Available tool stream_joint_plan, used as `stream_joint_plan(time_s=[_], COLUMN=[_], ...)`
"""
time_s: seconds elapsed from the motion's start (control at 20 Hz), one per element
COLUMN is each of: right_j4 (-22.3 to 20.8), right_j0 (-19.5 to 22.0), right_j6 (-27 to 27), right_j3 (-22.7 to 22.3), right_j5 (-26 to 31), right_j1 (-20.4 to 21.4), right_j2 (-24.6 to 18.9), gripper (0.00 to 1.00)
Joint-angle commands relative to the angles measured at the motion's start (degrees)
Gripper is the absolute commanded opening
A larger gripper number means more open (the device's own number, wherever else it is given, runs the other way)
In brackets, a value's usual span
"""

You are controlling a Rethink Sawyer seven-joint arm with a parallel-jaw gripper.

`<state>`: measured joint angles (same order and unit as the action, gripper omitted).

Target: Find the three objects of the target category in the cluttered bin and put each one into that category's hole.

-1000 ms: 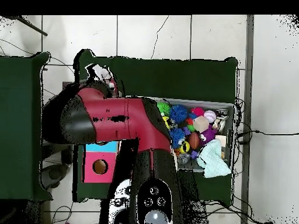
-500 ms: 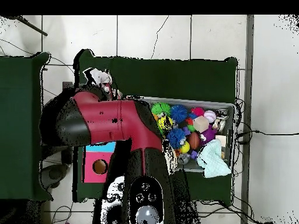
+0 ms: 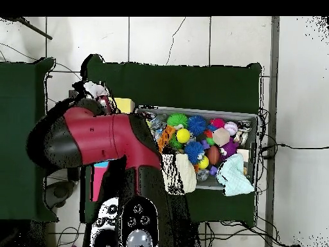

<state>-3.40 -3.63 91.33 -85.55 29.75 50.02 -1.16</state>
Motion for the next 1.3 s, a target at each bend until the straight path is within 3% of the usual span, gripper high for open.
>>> stream_joint_plan(time_s=[0.05,0.9,1.3], right_j4=[-0.2,-1.5,-1.2], right_j0=[-0.1,4.0,2.9], right_j6=[11.7,8.1,9.4], right_j3=[-7.3,-11.3,-11.6], right_j5=[-2.3,-10.7,-11.9], right_j1=[-1.8,-3.4,-4.3], right_j2=[0.9,-2.1,-0.7], gripper=[0.00,0.00,0.00])
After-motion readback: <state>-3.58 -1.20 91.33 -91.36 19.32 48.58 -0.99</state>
